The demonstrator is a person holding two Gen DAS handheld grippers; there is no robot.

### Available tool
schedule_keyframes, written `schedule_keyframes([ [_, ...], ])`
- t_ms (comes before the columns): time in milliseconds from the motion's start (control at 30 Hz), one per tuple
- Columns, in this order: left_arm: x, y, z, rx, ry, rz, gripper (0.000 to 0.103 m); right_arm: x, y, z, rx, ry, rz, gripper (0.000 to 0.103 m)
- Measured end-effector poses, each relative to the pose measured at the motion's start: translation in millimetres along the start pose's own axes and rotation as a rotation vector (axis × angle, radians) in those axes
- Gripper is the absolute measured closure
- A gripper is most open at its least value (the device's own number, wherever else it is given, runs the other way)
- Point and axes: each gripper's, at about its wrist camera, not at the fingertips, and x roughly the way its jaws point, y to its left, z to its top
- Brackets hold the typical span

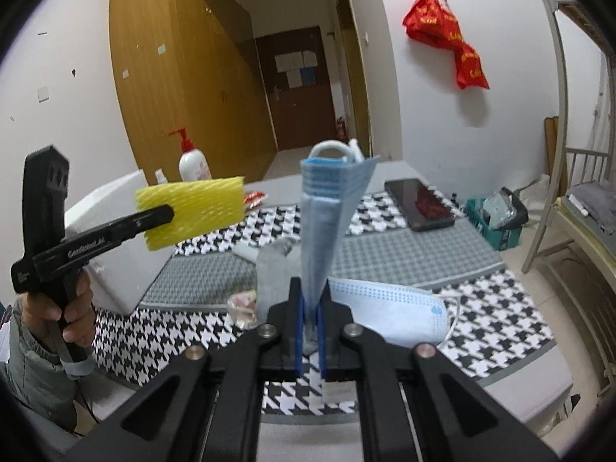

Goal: Organize soft objects
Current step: 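Carry the net and mask in both tools over the white foam box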

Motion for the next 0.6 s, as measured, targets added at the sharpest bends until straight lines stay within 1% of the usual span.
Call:
schedule_keyframes([
  [167, -6.1, -4.2, -1.5, 0.019, -0.01, 0.012, 0.092, -3.8, -3.1, 12.1, 0.026, -0.036, 0.008, 0.095],
  [233, -8.8, -6.0, -2.7, 0.029, -0.018, 0.026, 0.092, -6.6, -4.9, 15.4, 0.045, -0.053, 0.035, 0.095],
  [267, -10.1, -6.4, -3.2, 0.034, -0.021, 0.031, 0.092, -7.9, -5.0, 17.1, 0.049, -0.061, 0.033, 0.095],
  [400, -15.6, -5.2, -2.2, 0.029, -0.03, 0.03, 0.092, -15.5, -6.7, 24.8, 0.079, -0.111, 0.067, 0.095],
  [467, -18.6, -3.6, -2.0, 0.024, -0.039, 0.034, 0.092, -15.7, -4.2, 26.4, 0.071, -0.114, 0.06, 0.095],
  [600, -25.3, -2.3, -1.2, 0.01, -0.046, 0.039, 0.092, -7.4, -0.4, 23.8, 0.056, -0.086, 0.035, 0.095],
])
